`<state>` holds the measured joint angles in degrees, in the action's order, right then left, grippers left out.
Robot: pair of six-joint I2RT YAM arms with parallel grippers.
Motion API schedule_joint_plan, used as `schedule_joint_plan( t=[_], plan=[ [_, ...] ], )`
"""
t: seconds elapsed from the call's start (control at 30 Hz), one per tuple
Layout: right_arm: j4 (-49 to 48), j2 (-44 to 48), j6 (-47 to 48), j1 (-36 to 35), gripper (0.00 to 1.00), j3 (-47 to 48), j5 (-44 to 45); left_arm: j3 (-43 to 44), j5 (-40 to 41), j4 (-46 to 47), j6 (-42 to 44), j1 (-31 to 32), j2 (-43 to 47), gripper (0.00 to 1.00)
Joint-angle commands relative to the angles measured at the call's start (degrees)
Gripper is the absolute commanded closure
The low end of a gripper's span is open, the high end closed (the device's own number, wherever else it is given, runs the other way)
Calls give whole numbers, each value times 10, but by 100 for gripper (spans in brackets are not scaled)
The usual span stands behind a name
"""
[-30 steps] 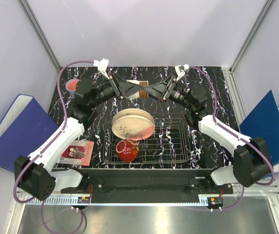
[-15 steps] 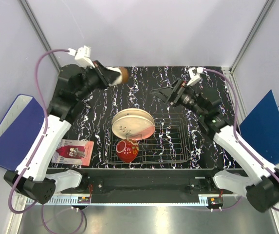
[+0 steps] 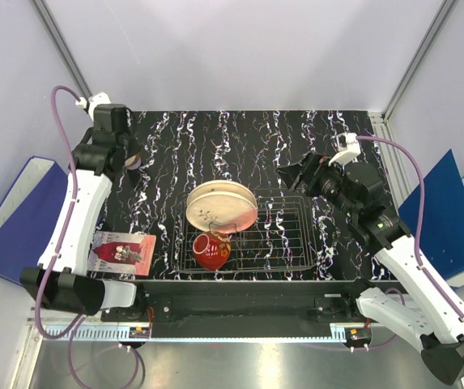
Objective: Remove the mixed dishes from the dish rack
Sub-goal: Place the cup at the center of the board.
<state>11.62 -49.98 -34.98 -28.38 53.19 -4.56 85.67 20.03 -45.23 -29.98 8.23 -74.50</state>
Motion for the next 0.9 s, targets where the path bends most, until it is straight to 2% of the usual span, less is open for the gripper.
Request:
schedule_joint_plan(
  t=[0.0,0.23,0.47,0.87],
  plan=[
    [34,23,26,0,5,-12,42,12,13,-38,4,-27,-46,100],
    [35,20,25,0,5,-28,42,12,-14,-53,-3,-66,-140,100],
    [34,18,33,0,5,-44,40,56,-42,-50,-2,-96,-233,100],
    [25,-8,59,0,5,-56,40,85,-59,-38,-6,-149,-321,100]
  ],
)
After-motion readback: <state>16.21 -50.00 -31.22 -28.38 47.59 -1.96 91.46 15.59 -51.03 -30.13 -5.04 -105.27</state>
